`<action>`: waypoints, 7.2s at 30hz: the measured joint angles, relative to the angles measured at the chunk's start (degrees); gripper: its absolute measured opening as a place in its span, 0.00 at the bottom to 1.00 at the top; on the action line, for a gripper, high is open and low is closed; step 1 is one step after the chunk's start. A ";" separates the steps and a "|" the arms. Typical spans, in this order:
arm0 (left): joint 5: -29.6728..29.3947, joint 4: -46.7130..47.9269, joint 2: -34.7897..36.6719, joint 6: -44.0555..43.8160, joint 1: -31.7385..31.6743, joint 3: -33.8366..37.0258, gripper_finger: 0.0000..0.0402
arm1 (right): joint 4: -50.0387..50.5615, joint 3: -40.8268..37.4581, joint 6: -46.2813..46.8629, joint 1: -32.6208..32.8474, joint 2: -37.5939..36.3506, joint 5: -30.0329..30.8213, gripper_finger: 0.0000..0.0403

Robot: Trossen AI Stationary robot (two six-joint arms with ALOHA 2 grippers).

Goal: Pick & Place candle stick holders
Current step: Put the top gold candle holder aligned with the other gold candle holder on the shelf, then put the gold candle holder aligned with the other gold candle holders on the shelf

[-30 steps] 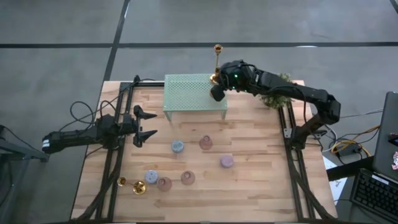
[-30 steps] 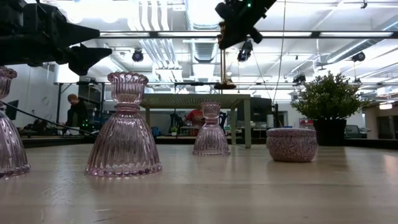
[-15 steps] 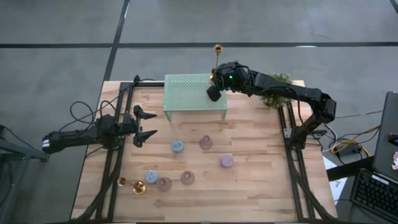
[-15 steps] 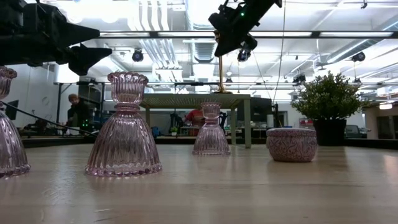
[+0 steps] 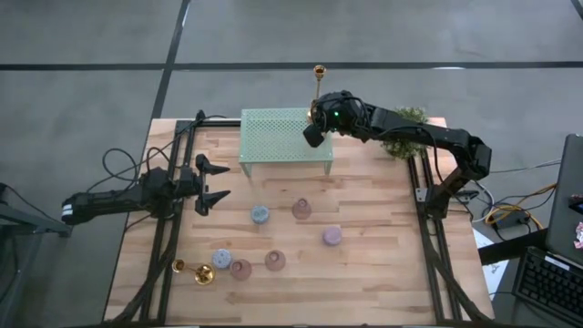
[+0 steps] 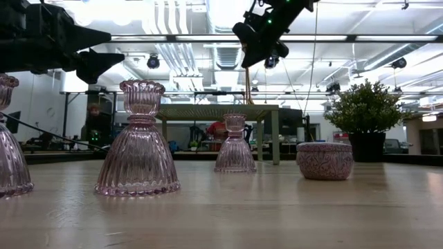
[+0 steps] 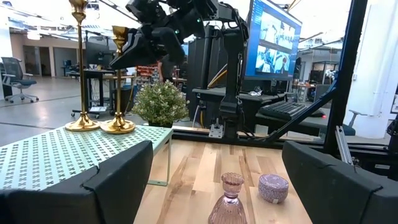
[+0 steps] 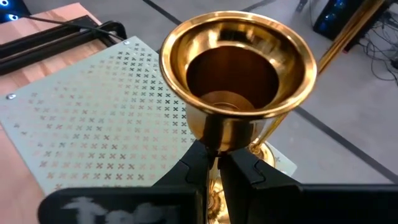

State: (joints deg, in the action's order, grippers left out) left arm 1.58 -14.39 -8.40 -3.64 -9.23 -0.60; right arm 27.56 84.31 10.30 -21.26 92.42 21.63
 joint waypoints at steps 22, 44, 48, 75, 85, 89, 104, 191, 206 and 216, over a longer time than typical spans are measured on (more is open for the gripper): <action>0.00 0.02 0.00 0.02 0.02 0.01 0.90 | -0.99 -0.22 1.71 -0.49 0.73 0.94 0.06; 0.02 0.04 0.00 0.00 0.00 0.02 0.90 | -0.94 -0.24 2.89 -0.56 0.76 0.90 0.07; 0.00 0.04 0.00 0.00 0.00 0.02 0.90 | -0.80 -0.24 2.83 -0.54 0.79 0.90 0.10; 0.02 -0.04 0.00 0.22 0.02 0.00 0.90 | -0.41 -0.25 1.34 -0.48 -1.67 1.03 0.39; 3.61 -2.22 0.04 -24.77 0.03 -0.62 0.90 | 7.44 0.04 1.24 0.68 -4.81 0.83 0.50; 3.60 -5.29 0.09 -35.18 0.02 -0.92 0.90 | 9.13 0.08 1.27 1.52 -7.09 0.83 0.52; 2.35 -24.95 0.09 -48.89 -0.01 -1.05 0.90 | 9.27 0.04 7.11 5.83 -14.71 -2.71 0.52; 44.11 78.77 -15.17 13.18 0.20 -46.95 0.49 | -10.59 0.00 33.84 26.65 -2.82 -4.96 0.22; 41.03 71.01 -26.77 16.99 10.80 -44.98 0.49 | -10.49 0.00 32.70 26.63 -2.84 -4.96 0.22; 29.77 70.33 -31.20 13.75 28.33 -42.45 0.49 | -10.46 0.00 31.90 26.83 -2.89 -4.98 0.18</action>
State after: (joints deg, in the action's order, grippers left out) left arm 31.36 55.94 -39.60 10.11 19.09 -43.05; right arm 17.10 84.31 42.19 5.56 89.54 16.64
